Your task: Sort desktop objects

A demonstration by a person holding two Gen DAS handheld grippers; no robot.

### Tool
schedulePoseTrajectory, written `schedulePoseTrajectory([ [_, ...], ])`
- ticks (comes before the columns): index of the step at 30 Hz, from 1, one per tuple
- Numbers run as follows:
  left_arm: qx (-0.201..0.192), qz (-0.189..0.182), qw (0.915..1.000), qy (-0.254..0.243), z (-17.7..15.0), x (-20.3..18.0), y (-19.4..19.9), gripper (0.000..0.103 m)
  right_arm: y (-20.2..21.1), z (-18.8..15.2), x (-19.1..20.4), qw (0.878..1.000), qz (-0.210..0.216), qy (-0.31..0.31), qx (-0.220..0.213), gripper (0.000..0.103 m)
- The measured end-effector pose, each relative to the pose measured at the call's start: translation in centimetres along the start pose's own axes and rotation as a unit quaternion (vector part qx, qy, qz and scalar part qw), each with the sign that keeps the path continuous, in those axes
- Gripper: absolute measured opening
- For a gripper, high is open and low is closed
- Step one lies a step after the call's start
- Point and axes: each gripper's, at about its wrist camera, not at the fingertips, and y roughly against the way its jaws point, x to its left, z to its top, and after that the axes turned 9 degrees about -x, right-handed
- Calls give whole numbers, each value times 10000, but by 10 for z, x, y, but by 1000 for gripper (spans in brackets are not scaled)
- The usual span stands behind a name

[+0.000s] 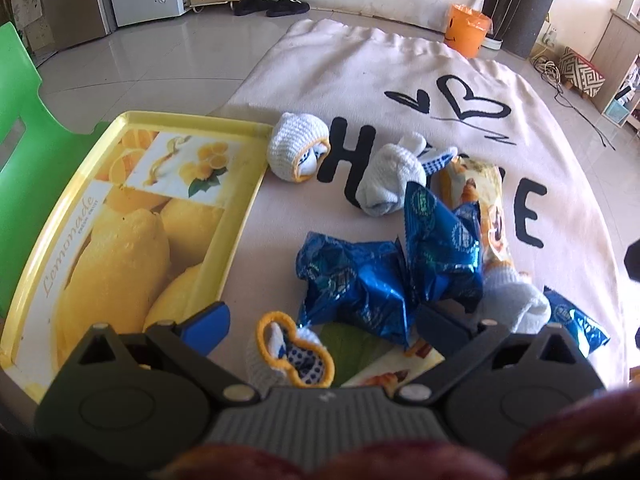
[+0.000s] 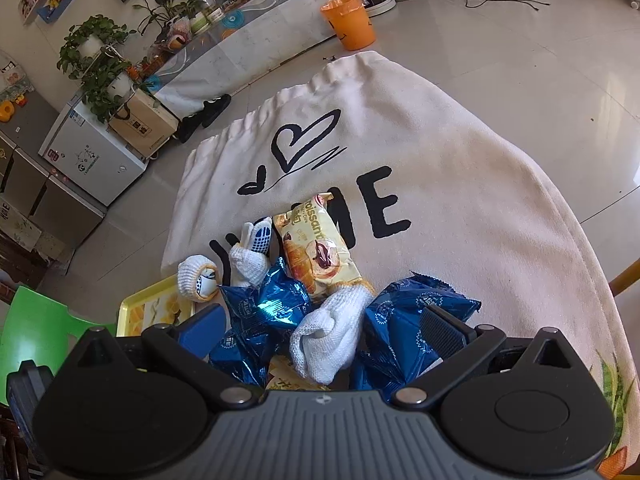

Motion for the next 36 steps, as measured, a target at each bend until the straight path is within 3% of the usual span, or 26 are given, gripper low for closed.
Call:
schedulePoseTrajectory([
  [12, -51, -48, 9990, 443, 54, 15, -42, 102, -1, 3, -1, 9998, 99, -154, 8, 103],
  [22, -337, -103, 9964, 777, 85, 34, -79, 102, -4, 2, 1, 9995, 206, -205, 120, 103],
  [31, -159, -172, 9975, 667, 96, 25, -126, 102, -7, 6, -7, 9991, 105, -399, 132, 103],
  [36, -7, -388, 9975, 592, 93, 10, -136, 102, -10, 9, -18, 9976, -14, -674, 172, 103],
])
